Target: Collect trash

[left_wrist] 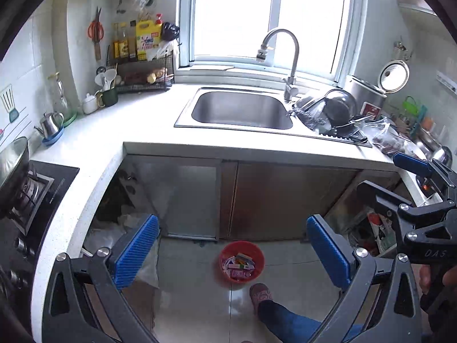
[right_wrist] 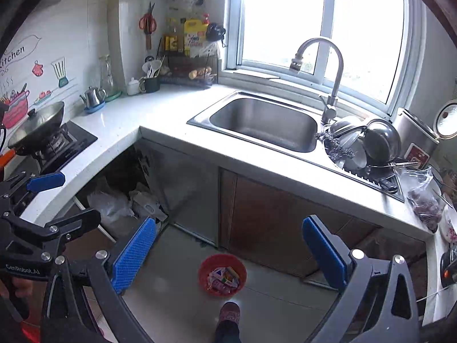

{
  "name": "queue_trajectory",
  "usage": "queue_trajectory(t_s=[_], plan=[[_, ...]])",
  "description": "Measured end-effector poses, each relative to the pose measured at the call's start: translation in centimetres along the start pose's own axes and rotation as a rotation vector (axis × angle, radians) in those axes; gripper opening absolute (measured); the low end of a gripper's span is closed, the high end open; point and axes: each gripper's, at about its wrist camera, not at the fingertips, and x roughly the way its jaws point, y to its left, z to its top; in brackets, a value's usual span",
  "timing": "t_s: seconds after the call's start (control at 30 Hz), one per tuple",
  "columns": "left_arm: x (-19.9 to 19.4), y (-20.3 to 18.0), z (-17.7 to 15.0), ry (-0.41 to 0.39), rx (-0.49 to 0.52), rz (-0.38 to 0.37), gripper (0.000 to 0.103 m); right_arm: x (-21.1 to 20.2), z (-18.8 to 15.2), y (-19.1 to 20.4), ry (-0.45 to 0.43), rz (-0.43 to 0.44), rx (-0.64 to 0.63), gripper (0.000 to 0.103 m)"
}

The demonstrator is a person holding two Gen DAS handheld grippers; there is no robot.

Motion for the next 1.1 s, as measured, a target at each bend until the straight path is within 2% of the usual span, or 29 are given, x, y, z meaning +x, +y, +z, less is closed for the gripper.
queue_trajectory(t_s=[0.1, 0.33, 0.47, 0.67, 0.73, 0.8, 1.1], plan=[[-2.4, -1.0, 0.5, -0.022, 0.005, -0.004, 0.103, -2.2, 0.5, 0.4, -0.039, -0.046, 0.016, 0.102], [-6.7, -2.1, 2.1, -0.1, -0.04, -0.039, 0.103, -5.9, 1.5, -0.2, -0.054, -0.1, 0.056, 0.102], [-8.2, -3.3, 2.7, -0.085, 0.009, -0.019, 0.103, -6.9, 1.6, -0.4, -0.068, -0.11, 0.097, 0.102], [-9.2, -3.5, 1.2, -0.08, -0.037, -0.033, 0.103, -8.1, 0.6, -0.5, -0.076, -0.141, 0.097, 0.102], [-9.3, -3.7, 0.5, -0.063, -0.053, -0.031, 0.103, -7.9, 0.2, -0.7, -0.044, -0.137, 0.107, 0.102], [-9.7, -4.1, -0.1, -0.069, -0.063, -0.045, 0.103, -8.5, -0.3, -0.5, -0.05, -0.143, 0.1, 0.102], [-10.9, -6.5, -0.9, -0.077, -0.023, -0.055, 0.103, -10.2, -1.5, 0.4, -0.056, -0.16, 0.099, 0.102]])
